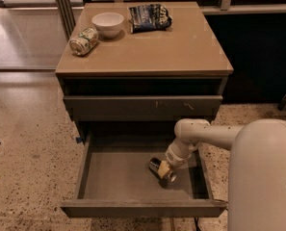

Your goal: Place redbull can into middle drawer

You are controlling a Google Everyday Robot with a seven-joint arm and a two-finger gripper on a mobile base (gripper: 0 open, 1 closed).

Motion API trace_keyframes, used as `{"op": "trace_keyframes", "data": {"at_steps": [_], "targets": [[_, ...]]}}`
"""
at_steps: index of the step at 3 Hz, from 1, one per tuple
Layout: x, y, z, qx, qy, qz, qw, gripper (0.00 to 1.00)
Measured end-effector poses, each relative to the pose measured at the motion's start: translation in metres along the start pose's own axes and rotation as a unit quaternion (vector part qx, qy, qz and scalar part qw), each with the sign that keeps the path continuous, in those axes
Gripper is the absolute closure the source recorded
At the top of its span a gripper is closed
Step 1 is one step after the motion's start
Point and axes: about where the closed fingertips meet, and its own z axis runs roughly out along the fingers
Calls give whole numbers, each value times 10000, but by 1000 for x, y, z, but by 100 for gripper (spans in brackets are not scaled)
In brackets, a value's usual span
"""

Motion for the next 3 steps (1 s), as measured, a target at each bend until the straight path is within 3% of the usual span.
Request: {"op": "trace_keyframes", "data": {"at_steps": [1, 2, 3], "targets": [[0, 7, 9, -75, -46, 85, 9999, 12], [0, 7, 9, -76, -46, 85, 9999, 0], [0, 7, 9, -76, -46, 85, 9999, 0]]}}
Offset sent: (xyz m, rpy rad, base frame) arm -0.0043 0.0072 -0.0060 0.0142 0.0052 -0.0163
